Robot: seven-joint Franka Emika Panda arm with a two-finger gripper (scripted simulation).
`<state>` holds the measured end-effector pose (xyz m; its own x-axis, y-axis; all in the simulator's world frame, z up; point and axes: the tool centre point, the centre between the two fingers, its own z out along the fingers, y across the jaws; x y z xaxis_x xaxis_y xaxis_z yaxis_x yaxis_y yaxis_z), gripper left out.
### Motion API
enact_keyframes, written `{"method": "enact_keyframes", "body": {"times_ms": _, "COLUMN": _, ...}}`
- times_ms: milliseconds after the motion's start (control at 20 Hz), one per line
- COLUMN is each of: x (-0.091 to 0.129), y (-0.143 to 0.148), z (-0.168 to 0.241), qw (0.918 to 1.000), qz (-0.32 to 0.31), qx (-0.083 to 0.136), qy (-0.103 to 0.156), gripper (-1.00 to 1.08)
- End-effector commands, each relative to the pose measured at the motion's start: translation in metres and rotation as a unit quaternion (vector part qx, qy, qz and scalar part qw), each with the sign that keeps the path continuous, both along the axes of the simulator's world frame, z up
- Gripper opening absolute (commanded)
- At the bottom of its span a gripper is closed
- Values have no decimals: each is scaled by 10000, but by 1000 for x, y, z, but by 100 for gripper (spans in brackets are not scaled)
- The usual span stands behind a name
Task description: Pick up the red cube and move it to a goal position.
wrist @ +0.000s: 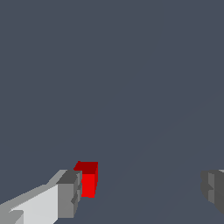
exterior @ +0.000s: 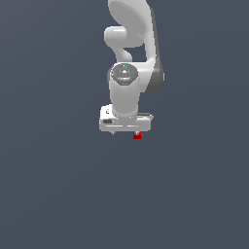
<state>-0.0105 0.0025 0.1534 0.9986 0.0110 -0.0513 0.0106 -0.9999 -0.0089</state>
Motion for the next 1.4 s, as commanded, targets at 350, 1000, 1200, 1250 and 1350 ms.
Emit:
{"method": "enact_keyframes", "body": {"times_ms": 350, "x": -6, "y": 5, "z": -9, "qw": 10000, "qz": -11, "qx": -3, "qy": -18, "gripper": 100}}
{"method": "enact_keyframes", "body": {"times_ms": 1000, "x": -49, "y": 38, "z": -72, "qw": 9999, "qz": -90, "qx": -21, "qy": -144, "gripper": 100}}
{"method": "enact_keyframes", "body": {"times_ms": 1200, "x": -64, "y": 50, "z": -96, "qw": 9997, "qz": -119, "qx": -28, "qy": -190, "gripper": 100}}
{"method": "enact_keyframes", "body": {"times_ms": 1250, "x": -66, "y": 53, "z": -101, "qw": 9997, "qz": -125, "qx": -30, "qy": -199, "gripper": 100}}
{"method": "enact_keyframes", "body": {"times_ms": 1350, "x": -71, "y": 57, "z": -111, "qw": 9997, "qz": -136, "qx": -34, "qy": -216, "gripper": 100}}
